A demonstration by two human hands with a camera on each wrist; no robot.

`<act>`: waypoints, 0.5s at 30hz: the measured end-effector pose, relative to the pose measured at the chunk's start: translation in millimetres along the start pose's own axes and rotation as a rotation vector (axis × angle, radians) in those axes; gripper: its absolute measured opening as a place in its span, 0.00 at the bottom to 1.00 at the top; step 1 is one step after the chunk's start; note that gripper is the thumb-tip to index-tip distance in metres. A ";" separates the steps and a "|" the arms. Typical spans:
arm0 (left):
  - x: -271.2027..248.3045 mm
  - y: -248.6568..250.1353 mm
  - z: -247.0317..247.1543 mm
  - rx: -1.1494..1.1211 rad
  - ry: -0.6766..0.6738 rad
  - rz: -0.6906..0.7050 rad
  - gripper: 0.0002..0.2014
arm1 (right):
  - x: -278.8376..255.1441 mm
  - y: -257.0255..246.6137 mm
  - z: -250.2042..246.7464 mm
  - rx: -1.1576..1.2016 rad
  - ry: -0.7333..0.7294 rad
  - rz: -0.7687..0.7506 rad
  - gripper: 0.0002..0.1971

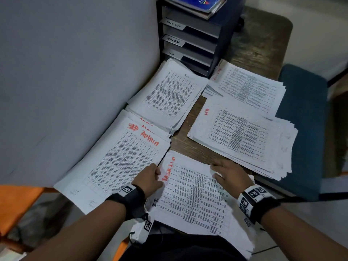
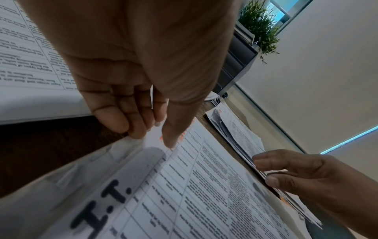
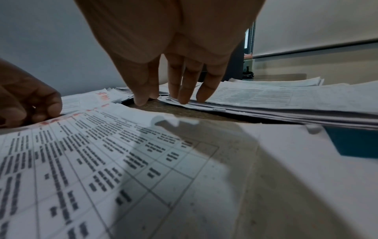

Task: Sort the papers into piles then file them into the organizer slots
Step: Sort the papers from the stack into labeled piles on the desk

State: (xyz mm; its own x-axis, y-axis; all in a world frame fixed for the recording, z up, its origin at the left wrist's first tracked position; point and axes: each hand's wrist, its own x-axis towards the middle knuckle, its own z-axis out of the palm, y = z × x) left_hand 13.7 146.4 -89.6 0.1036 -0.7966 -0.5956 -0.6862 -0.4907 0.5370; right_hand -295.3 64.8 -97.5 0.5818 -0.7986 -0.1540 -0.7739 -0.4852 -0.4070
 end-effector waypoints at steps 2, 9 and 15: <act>-0.4 0.6 -0.4 -0.008 0.004 0.000 0.14 | 0.4 -2.0 -1.7 0.046 -0.080 0.086 0.16; 0.0 1.1 1.3 0.005 0.005 -0.006 0.14 | 4.8 -4.2 2.8 -0.176 -0.215 0.213 0.26; 1.2 -0.7 -1.0 -0.005 -0.007 -0.020 0.17 | 7.2 -6.6 -0.7 -0.127 -0.150 0.183 0.15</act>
State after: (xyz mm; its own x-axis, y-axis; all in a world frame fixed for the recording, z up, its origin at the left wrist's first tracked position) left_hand 15.0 145.4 -90.1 0.1124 -0.7840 -0.6105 -0.6803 -0.5085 0.5278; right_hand -286.1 61.9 -95.2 0.4526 -0.8201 -0.3503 -0.8893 -0.3860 -0.2454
